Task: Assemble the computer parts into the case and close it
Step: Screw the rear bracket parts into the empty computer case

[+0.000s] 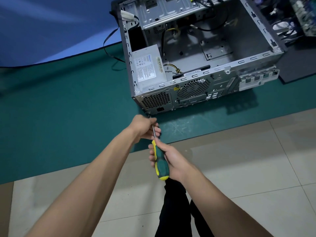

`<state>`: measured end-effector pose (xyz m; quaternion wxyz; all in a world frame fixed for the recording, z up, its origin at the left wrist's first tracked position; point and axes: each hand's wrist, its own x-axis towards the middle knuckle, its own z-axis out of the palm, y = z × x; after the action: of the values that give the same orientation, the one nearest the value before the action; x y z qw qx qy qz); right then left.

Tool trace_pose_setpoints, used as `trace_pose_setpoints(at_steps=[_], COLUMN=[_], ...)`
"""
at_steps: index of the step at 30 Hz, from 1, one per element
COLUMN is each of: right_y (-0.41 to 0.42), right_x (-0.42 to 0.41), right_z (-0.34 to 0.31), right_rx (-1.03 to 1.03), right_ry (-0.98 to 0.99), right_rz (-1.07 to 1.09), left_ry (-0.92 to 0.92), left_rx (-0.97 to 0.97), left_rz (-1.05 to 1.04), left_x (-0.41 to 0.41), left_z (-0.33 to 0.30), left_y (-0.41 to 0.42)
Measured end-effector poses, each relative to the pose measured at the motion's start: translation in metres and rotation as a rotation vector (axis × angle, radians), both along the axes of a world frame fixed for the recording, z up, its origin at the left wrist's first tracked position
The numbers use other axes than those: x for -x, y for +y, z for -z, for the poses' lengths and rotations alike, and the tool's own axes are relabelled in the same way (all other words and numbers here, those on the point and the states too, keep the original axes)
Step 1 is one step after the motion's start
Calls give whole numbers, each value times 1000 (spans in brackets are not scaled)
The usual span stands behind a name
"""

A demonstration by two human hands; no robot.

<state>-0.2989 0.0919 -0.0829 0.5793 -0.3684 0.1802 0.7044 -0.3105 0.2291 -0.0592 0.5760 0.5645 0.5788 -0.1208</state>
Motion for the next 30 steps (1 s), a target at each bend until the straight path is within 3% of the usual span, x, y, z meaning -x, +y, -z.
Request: trace_pose_setpoints(at_steps=[2,4,8,13,17,20,25,30], right_y=[-2,-3,-5,-2,0,-2,-4,-7], right_x=[-3,-8,-14,2,3,0,-5,-28], right_z=[0,1,-2,6,9,11,13,-2], right_rx=[-89,-106,-51,172,75,17,186,147], right_ry=[168,177,-49,-336,-26,36,-453,-383], right_rz=[55,19,-214,-105,-60,-85,-278,-351], left_ry=[-37,-37,46,128,-11,-32,-38,-68], left_rx=[137,142,-63,-249,39,102,60,33], left_rz=[-25,-19,35,123,23,17,-43,-128], left_x=[-1,-3,-7,-3,2,2,-4,-9], left_z=[-6,-10,-6,6,0,-8,-9,-8], left_y=[4,6,5,3,2,4,-6,-13])
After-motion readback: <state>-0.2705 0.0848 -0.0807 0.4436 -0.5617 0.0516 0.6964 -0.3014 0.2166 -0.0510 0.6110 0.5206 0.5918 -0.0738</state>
